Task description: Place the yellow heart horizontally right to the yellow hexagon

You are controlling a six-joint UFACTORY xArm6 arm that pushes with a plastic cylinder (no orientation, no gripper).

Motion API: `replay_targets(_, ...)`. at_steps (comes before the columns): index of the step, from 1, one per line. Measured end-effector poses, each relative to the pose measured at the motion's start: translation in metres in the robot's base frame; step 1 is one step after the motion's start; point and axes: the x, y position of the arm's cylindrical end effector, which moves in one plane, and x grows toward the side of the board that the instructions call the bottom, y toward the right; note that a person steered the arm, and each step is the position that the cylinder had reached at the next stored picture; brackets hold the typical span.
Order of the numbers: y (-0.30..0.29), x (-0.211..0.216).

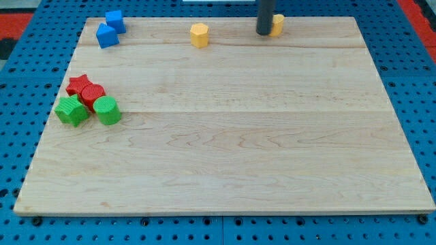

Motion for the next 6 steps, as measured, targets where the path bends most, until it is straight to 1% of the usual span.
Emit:
replay_targets(1, 0.037, 0.014)
replay_targets(2, 0.098, -0.06)
replay_targets(3, 0.088, -0.063)
replay_targets(5, -0.038, -0.062)
replay_targets(6, -0.069, -0.058)
